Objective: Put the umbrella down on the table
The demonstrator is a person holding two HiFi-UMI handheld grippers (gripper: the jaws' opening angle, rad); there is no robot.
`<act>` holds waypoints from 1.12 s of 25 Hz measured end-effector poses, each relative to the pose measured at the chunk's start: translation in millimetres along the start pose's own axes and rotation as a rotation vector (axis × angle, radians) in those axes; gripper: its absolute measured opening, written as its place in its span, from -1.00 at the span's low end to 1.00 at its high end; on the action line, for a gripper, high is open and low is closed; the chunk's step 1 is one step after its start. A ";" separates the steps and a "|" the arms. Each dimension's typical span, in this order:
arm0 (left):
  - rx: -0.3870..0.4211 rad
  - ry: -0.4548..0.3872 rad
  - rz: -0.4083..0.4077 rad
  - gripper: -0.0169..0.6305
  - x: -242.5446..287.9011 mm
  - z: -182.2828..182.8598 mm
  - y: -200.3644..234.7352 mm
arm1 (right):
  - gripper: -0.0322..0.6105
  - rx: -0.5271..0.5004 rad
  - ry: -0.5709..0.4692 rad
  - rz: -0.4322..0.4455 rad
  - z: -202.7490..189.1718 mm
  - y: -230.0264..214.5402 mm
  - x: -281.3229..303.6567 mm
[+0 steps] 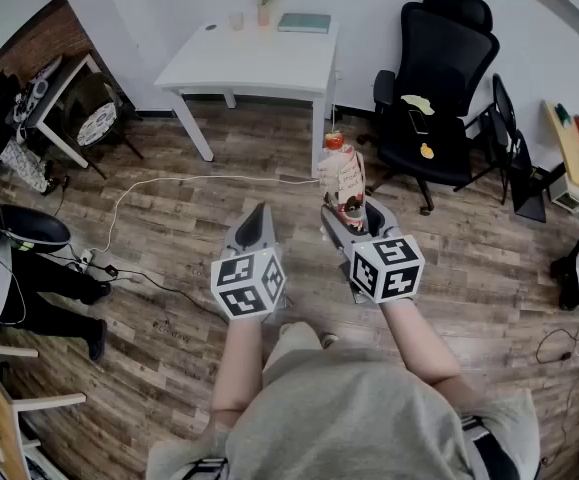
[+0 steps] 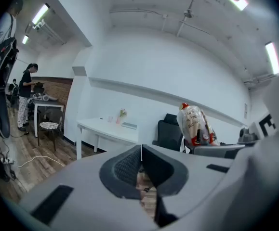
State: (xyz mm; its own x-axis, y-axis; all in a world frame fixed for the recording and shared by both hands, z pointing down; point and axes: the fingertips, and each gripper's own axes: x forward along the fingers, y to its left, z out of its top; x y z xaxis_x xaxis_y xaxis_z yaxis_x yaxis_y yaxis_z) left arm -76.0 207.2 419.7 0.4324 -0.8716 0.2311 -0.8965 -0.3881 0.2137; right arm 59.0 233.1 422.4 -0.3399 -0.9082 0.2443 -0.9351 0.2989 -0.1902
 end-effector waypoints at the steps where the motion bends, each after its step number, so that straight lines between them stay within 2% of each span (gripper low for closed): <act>1: 0.000 0.000 -0.003 -0.92 -4.8 -0.2 -3.4 | -0.07 0.004 -0.006 0.000 1.1 1.6 -5.5; 8: -0.001 -0.011 -0.026 -0.92 -34.8 1.6 -22.5 | -0.07 0.003 -0.028 -0.004 -3.3 13.9 -38.9; 14: -0.032 -0.022 -0.034 -0.92 -47.8 -4.4 -41.2 | -0.07 0.027 -0.025 0.012 -7.9 6.5 -57.8; 28: -0.044 -0.019 0.000 -0.92 -45.9 -11.9 -60.6 | -0.06 0.054 -0.001 0.055 -13.8 -11.6 -69.1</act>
State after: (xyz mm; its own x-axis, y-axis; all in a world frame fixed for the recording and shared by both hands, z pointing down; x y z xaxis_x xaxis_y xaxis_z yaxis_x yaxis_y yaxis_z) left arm -40.4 274.3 407.5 0.4304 -0.8773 0.2126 -0.8911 -0.3754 0.2551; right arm 92.0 296.4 420.8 -0.3905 -0.8912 0.2309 -0.9082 0.3320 -0.2547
